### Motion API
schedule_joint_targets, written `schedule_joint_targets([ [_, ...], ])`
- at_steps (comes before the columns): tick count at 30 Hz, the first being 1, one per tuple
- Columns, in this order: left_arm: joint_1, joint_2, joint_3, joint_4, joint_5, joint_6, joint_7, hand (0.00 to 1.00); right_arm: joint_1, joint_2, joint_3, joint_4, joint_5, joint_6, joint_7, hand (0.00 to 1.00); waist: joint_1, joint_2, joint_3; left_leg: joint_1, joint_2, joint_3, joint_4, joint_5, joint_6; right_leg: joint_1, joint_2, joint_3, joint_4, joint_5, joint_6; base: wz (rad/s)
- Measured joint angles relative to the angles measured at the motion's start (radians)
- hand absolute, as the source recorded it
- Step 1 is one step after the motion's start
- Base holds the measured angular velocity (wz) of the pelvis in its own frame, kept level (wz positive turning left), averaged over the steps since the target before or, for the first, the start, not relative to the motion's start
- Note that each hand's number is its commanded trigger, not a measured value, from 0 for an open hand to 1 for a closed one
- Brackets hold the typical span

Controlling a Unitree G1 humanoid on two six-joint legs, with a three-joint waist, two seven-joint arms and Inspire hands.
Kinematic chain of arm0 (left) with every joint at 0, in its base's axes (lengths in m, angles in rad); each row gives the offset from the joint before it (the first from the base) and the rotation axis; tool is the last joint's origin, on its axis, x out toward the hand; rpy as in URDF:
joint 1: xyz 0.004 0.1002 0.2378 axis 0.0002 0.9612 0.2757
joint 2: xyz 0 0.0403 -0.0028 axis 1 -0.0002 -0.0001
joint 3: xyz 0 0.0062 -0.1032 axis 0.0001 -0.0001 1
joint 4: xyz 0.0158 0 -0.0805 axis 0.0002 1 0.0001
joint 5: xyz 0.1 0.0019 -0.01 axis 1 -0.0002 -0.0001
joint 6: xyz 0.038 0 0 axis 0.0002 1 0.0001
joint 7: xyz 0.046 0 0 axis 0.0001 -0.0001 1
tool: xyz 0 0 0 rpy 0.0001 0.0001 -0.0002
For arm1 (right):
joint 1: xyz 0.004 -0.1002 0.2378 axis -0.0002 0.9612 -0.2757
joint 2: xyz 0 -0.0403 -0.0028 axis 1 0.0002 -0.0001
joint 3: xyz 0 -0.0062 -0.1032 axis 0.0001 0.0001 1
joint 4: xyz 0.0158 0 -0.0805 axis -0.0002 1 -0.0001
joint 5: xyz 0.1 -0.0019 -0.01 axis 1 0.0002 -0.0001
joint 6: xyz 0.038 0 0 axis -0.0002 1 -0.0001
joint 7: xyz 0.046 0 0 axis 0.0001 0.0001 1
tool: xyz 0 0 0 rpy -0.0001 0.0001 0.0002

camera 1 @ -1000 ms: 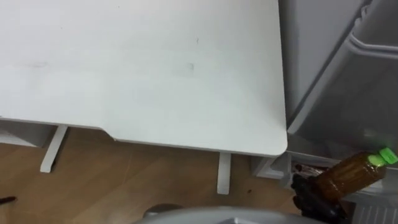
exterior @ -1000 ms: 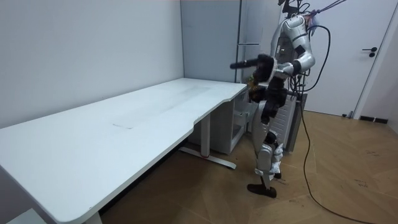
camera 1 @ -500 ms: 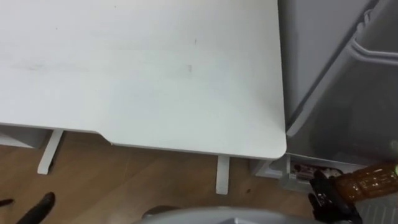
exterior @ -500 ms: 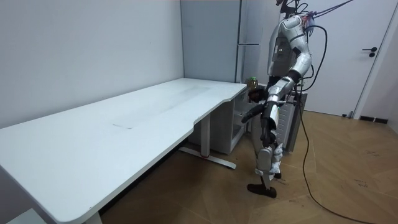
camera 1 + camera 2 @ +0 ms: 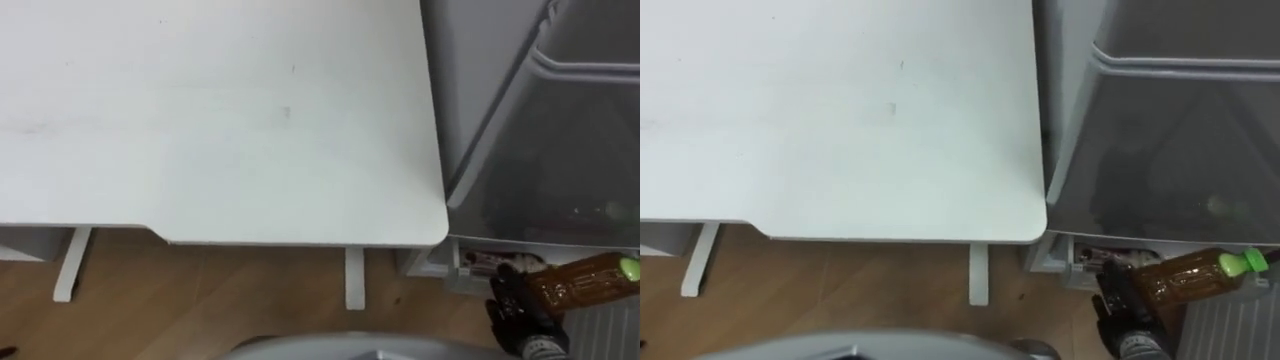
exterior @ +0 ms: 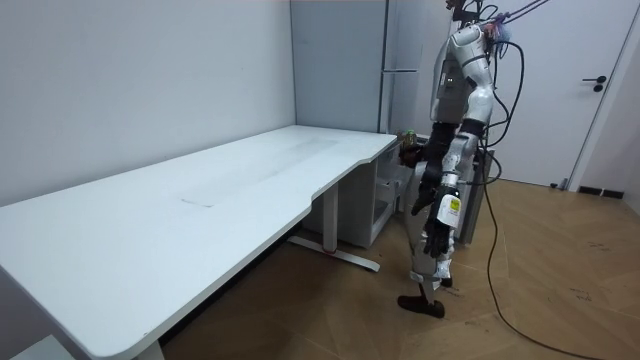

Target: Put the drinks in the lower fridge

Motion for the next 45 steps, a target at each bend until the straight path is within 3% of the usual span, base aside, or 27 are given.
schedule_joint_targets([
  [2,-0.047,0.01,0.001,0.077,0.018,0.045,-0.042,0.0,-0.063,-0.023,-0.004,0.037,0.089,0.022,-0.021,1.0,-0.001,-0.001,0.0023,-0.041,-0.006,0.002,0.02,0.0,0.002,-0.057,-0.013,0.009,0.053,-0.018,0.0,-0.02],
  [4,-0.071,0.019,-0.001,0.106,0.038,0.065,-0.064,0.0,-0.12,-0.032,-0.015,0.076,0.122,0.022,-0.032,1.0,-0.009,0.001,0.004,-0.072,-0.005,0.001,0.034,0.001,0.004,-0.084,-0.015,0.009,0.066,-0.019,-0.001,0.02],
  [6,-0.093,0.031,-0.033,0.117,0.06,0.075,-0.077,0.0,-0.188,-0.032,-0.028,0.112,0.139,0.022,-0.038,1.0,-0.02,0.0,0.0045,-0.118,-0.005,-0.001,0.06,0.001,0.004,-0.132,-0.018,0.009,0.086,-0.023,-0.005,0.06],
  [8,-0.137,0.029,-0.039,0.133,0.089,0.086,-0.096,0.0,-0.275,-0.034,-0.04,0.16,0.163,0.019,-0.055,1.0,-0.016,0.004,0.0148,-0.174,-0.003,0.005,0.094,0.002,0.005,-0.188,-0.023,0.018,0.132,-0.024,-0.008,-0.04],
  [14,-0.245,0.027,-0.085,0.158,0.148,0.083,-0.113,0.0,-0.458,-0.036,-0.043,0.262,0.225,0.011,-0.102,1.0,0.009,0.007,0.0269,-0.326,0.001,0.022,0.174,0.001,0.007,-0.365,-0.03,0.059,0.228,-0.024,-0.018,-0.15],
  [17,-0.279,0.026,-0.117,0.164,0.153,0.082,-0.122,0.0,-0.512,-0.037,-0.044,0.262,0.226,0.01,-0.122,1.0,0.006,0.007,0.027,-0.398,0.0,0.023,0.198,0.008,0.015,-0.439,-0.034,0.064,0.257,-0.023,-0.023,0.0],
  [21,-0.313,0.026,-0.128,0.164,0.239,0.083,-0.12,0.0,-0.569,-0.056,-0.045,0.263,0.222,0.007,-0.15,1.0,0.01,0.004,0.0283,-0.483,0.002,0.02,0.233,0.011,0.018,-0.524,-0.037,0.071,0.296,-0.023,-0.028,0.0],
  [24,-0.339,0.027,-0.183,0.164,0.255,0.082,-0.111,0.0,-0.615,-0.069,-0.037,0.284,0.224,0.007,-0.15,1.0,0.019,-0.002,0.031,-0.527,-0.004,0.025,0.23,0.025,0.02,-0.582,-0.042,0.087,0.315,-0.019,-0.031,-0.01],
  [27,-0.351,0.027,-0.195,0.158,0.255,0.076,-0.104,0.0,-0.671,-0.082,-0.035,0.328,0.232,0.008,-0.16,1.0,0.032,-0.015,0.0341,-0.562,-0.005,0.034,0.235,0.03,0.02,-0.628,-0.046,0.09,0.332,-0.016,-0.034,-0.04],
  [32,-0.373,0.041,-0.217,0.158,0.257,0.077,-0.071,0.0,-0.752,-0.136,-0.035,0.346,0.257,0.008,-0.172,1.0,0.041,-0.035,0.0433,-0.639,-0.007,0.036,0.266,0.032,0.021,-0.705,-0.06,0.086,0.362,-0.017,-0.039,0.04],
  [35,-0.377,0.057,-0.235,0.158,0.257,0.074,-0.062,0.0,-0.78,-0.143,-0.033,0.352,0.263,0.009,-0.182,1.0,0.043,-0.044,0.0461,-0.668,-0.006,0.034,0.284,0.032,0.021,-0.722,-0.059,0.081,0.363,-0.017,-0.039,0.05],
  [40,-0.389,0.057,-0.262,0.151,0.296,0.075,-0.04,0.0,-0.791,-0.15,-0.033,0.36,0.274,0.01,-0.183,1.0,0.057,-0.045,0.0451,-0.724,-0.005,0.034,0.317,0.029,0.026,-0.776,-0.062,0.088,0.395,-0.018,-0.038,0.02],
  [41,-0.394,0.057,-0.264,0.151,0.298,0.076,-0.039,0.0,-0.792,-0.151,-0.033,0.36,0.274,0.01,-0.183,0.94,0.063,-0.044,0.0445,-0.739,-0.005,0.033,0.329,0.028,0.027,-0.789,-0.062,0.088,0.403,-0.018,-0.038,0.04],
  [42,-0.395,0.057,-0.267,0.151,0.299,0.076,-0.038,0.0,-0.792,-0.151,-0.033,0.36,0.274,0.011,-0.183,0.67,0.065,-0.044,0.0447,-0.743,-0.005,0.032,0.333,0.028,0.027,-0.793,-0.062,0.087,0.409,-0.019,-0.039,0.04],
  [43,-0.396,0.057,-0.272,0.151,0.3,0.077,-0.031,0.0,-0.793,-0.151,-0.033,0.361,0.275,0.013,-0.183,0.0,0.07,-0.044,0.0445,-0.748,-0.005,0.028,0.336,0.028,0.027,-0.799,-0.063,0.087,0.414,-0.02,-0.04,0.06],
  [45,-0.396,0.057,-0.272,0.152,0.3,0.079,-0.021,0.0,-0.797,-0.151,-0.033,0.361,0.275,0.017,-0.183,0.0,0.076,-0.043,0.0446,-0.76,-0.005,0.02,0.342,0.028,0.027,-0.807,-0.062,0.086,0.421,-0.022,-0.042,0.08],
])
